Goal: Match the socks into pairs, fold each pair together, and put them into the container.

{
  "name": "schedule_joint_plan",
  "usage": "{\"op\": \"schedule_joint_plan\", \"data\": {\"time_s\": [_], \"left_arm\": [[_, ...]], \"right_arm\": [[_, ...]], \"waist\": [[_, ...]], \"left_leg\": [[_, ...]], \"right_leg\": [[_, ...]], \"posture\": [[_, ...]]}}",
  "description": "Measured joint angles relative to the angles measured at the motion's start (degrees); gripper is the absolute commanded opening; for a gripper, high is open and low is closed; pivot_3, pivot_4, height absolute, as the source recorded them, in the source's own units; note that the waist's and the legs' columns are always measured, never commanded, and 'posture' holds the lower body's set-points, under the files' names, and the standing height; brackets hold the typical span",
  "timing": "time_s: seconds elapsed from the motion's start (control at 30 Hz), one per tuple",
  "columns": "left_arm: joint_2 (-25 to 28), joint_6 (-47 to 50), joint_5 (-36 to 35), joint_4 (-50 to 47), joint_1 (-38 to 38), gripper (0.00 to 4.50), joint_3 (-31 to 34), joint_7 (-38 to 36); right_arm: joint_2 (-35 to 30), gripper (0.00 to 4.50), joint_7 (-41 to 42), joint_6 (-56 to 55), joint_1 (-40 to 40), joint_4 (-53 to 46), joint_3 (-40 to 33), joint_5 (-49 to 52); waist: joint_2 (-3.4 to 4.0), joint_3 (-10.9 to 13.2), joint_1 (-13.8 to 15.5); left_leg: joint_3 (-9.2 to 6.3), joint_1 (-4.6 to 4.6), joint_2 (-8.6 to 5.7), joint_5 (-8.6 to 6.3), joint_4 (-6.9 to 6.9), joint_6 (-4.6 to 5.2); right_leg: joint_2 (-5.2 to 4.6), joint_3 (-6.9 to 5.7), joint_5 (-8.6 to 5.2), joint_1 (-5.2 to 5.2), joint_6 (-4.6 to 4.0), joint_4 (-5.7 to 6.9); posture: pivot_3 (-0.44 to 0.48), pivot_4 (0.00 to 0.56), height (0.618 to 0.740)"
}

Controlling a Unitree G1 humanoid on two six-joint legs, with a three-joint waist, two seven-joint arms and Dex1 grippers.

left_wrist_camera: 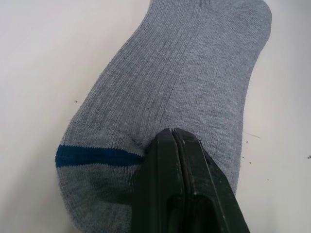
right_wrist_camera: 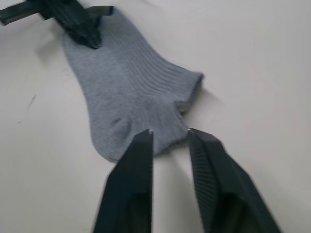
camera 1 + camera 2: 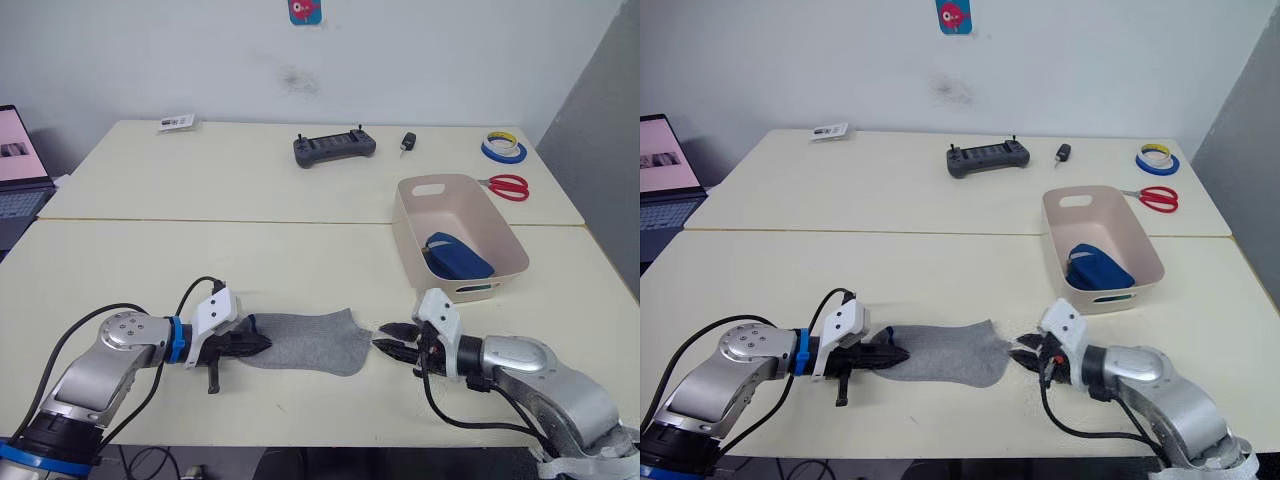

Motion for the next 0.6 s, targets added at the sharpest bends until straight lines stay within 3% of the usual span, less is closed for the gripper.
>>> {"op": "schedule_joint_plan", "data": {"time_s": [0.13,0.33,0.43,0.6], "left_arm": [[-0.13,0.00,0.13,-0.10,0.00,0.00,-0.12,0.10],[-0.26,0.25,0.15,-0.35,0.09,0.00,-0.23,0.60],[-0.26,0.52,0.16,-0.52,0.26,0.00,-0.21,0.77],[-0.30,0.83,0.16,-1.46,0.87,0.00,0.05,1.39]], "right_arm": [[3.99,3.72,-4.68,4.09,-0.63,0.33,1.28,0.18],[8.41,3.72,-9.69,6.74,-2.26,2.23,4.40,-1.04],[9.40,3.09,-11.05,6.71,-3.01,2.82,5.82,-1.85],[9.48,1.34,-11.40,6.48,-4.13,3.36,8.64,-3.16]], "waist": [[0.14,-0.09,-0.04],[0.20,-0.19,-0.03],[0.23,-0.32,-0.06],[0.25,-0.34,-0.04]], "left_leg": [[0.01,0.01,-0.01,0.00,0.00,0.00],[0.02,0.01,-0.01,0.00,0.00,0.00],[0.02,0.02,-0.01,0.00,-0.01,0.00],[0.01,-0.01,-0.01,0.00,-0.02,0.00]], "right_leg": [[0.00,0.02,0.00,0.00,0.00,0.00],[0.00,0.02,0.00,-0.01,0.01,-0.01],[0.01,0.02,0.00,-0.01,0.01,0.00],[0.01,0.02,-0.01,-0.03,0.01,-0.02]], "posture": [[0.000,0.150,0.740],[0.000,0.150,0.740],[0.000,0.150,0.740],[0.000,0.150,0.740]]}}
